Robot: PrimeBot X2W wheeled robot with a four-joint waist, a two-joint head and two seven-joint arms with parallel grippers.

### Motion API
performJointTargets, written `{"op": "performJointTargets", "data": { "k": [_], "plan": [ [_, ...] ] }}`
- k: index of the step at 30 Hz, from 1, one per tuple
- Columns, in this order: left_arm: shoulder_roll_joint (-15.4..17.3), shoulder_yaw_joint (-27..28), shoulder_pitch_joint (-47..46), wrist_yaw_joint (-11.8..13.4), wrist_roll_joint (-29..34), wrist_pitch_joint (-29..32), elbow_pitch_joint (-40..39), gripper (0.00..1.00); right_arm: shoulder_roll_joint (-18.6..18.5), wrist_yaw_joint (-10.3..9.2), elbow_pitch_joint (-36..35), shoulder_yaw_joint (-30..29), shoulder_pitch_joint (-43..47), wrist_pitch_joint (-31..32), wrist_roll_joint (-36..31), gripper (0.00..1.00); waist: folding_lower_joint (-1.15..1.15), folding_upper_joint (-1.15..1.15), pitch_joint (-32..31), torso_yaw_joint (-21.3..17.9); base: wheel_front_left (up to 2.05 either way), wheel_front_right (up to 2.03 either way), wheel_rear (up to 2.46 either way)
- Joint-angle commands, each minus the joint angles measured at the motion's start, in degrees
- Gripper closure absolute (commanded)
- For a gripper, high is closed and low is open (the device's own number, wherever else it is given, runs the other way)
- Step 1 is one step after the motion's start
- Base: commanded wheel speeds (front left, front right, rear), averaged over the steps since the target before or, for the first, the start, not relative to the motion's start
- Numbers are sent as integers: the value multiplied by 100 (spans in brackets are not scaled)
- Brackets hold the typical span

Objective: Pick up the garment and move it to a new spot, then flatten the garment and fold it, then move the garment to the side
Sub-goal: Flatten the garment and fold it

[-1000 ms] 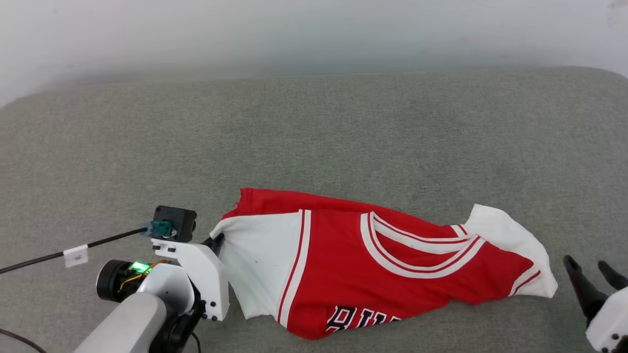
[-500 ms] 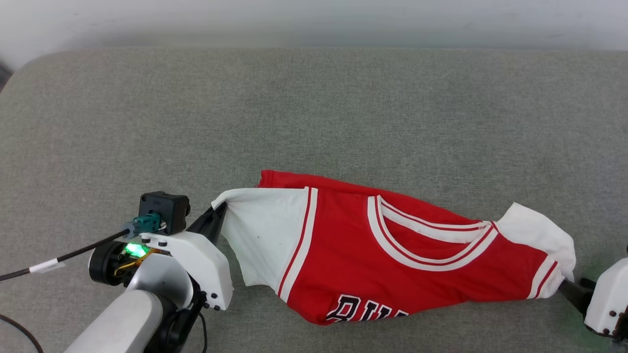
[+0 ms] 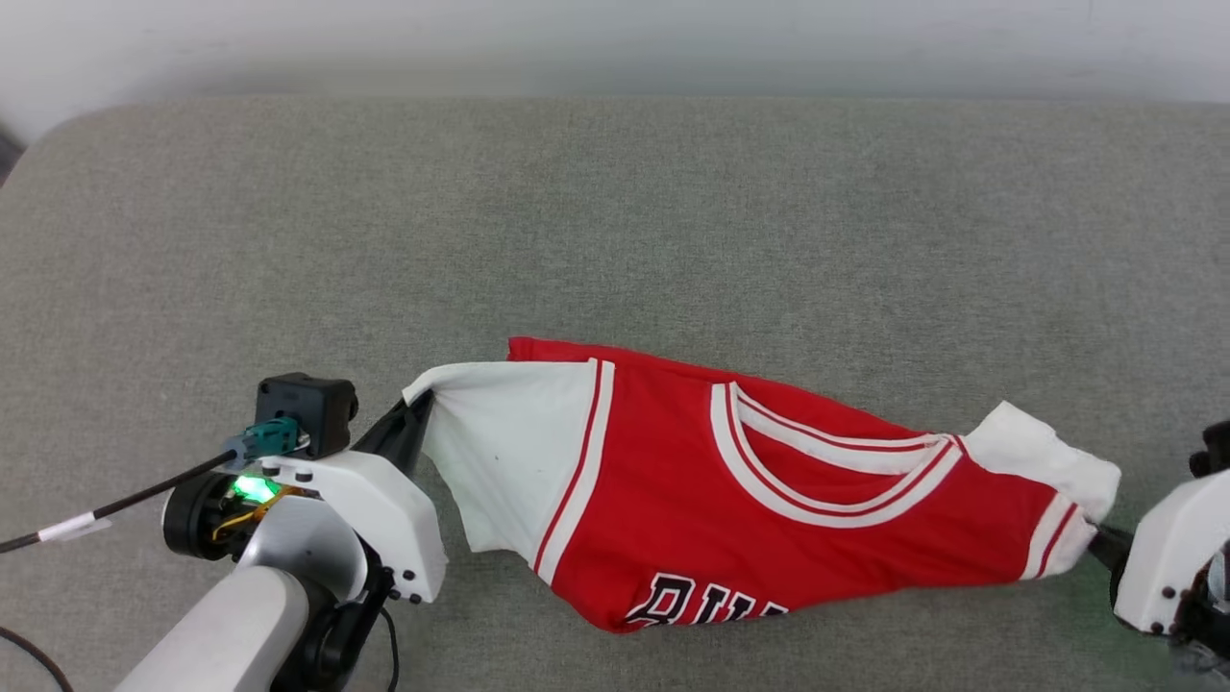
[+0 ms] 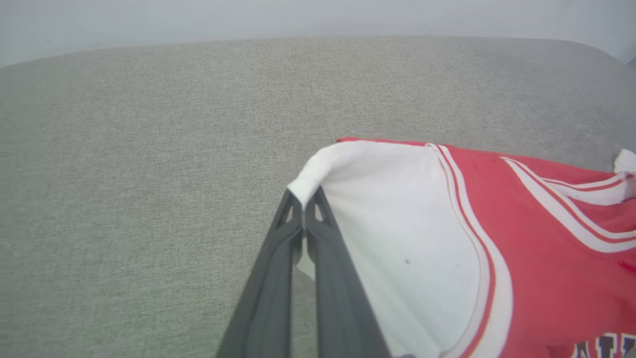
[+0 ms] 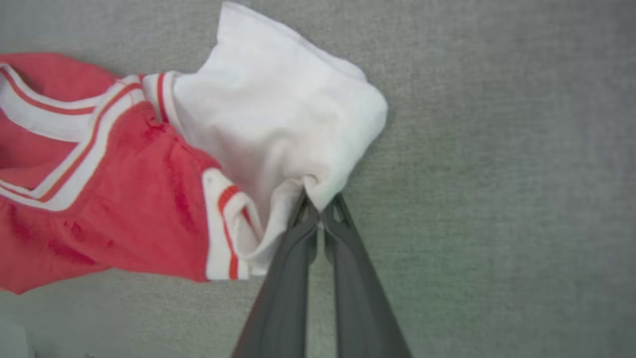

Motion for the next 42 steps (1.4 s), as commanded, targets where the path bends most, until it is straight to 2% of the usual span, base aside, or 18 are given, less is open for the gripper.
{"op": "performJointTargets", "data": {
  "k": [1, 7, 8, 13, 19, 22, 28, 36, 42],
  "plan": [
    [36, 66, 36, 23, -32, -34, 32, 100, -17, 13, -136, 77, -126, -104, -44, 100, -1, 0, -105, -81, 0, 0, 0],
    [40, 306, -103, -106, -293, -126, 366, 100, -475, 7, -539, 453, -516, -643, -343, 100, -1, 0, -435, -277, 0, 0, 0],
    [14, 448, -361, -216, -387, -210, 610, 100, -707, 6, -489, 681, -818, -897, -528, 100, -1, 0, -602, -331, 0, 0, 0],
    [-75, 616, -987, -364, -477, -259, 1093, 100, -788, 6, -108, 958, -1539, -1070, -620, 100, -1, 0, -852, -393, 0, 0, 0],
    [-290, 763, -2057, -603, -590, -216, 1970, 100, -858, 6, 596, 1446, -2752, -1147, -724, 100, -1, 0, -867, -451, 0, 0, 0],
    [-375, 788, -2748, -760, -556, -213, 2433, 100, -916, 6, 920, 1645, -3456, -1233, -721, 100, -1, 0, -689, -483, 0, 0, 0],
    [-355, 809, -4211, -998, -312, -290, 3208, 100, -777, 6, 1486, 1890, -4934, -1605, -664, 100, -1, 0, -66, -628, 0, 0, 0],
    [-304, 854, -6011, -1256, 82, -789, 3827, 100, -754, 6, 2023, 2030, -6764, -2460, -873, 100, -1, 0, 891, -718, 0, 0, 0],
    [-210, 954, -7037, -1408, 258, -1229, 4251, 100, -689, 5, 2370, 2123, -7786, -3055, -1059, 100, -1, 0, 1403, -805, 0, 0, 0]
  ]
}}
